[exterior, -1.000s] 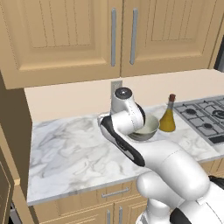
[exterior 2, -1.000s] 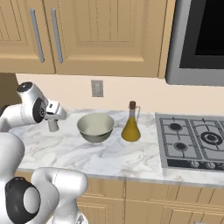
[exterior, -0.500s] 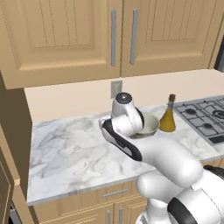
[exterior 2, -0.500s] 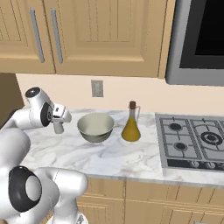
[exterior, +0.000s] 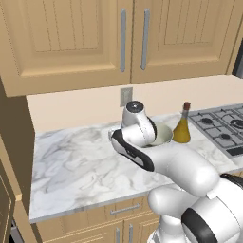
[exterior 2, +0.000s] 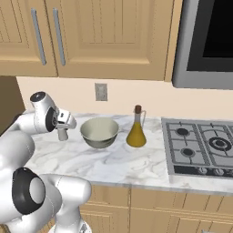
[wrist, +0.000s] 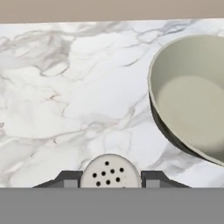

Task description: Retrieve the bottle and the shaker from the cabinet and place them next to the mixing bowl on the counter. Then add garlic from the fridge to the mixing bowl.

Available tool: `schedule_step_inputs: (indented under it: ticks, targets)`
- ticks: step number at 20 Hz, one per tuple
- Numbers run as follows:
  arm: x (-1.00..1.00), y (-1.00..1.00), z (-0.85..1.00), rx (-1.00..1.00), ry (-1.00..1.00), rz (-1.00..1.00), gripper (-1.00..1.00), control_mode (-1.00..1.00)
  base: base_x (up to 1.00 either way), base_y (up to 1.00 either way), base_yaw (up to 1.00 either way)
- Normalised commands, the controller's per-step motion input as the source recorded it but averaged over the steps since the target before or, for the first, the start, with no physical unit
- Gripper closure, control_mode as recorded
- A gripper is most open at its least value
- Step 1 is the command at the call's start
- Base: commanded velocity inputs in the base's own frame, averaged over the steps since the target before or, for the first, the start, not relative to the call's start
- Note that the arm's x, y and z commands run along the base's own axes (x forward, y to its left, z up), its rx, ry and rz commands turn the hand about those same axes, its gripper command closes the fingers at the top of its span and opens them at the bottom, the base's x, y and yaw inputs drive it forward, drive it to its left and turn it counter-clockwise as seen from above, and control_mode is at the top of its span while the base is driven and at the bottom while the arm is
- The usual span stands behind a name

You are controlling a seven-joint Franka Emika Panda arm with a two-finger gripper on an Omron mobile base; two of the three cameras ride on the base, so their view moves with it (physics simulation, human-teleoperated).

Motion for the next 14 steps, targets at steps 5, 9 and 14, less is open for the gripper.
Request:
schedule_step_inputs:
  ticks: [5,9,14]
  targets:
    - [0.00,0.15,-0.02,0.01,0.00,0.00,1.00,-1.00,0.00,0.00,0.00]
    - [0.00,0.19,-0.05,0.01,0.00,-0.02,1.00,-1.00,0.00,0.00,0.00]
    - [0.05,0.24,-0.04,0.02,0.00,-0.07,1.00,-1.00,0.00,0.00,0.00]
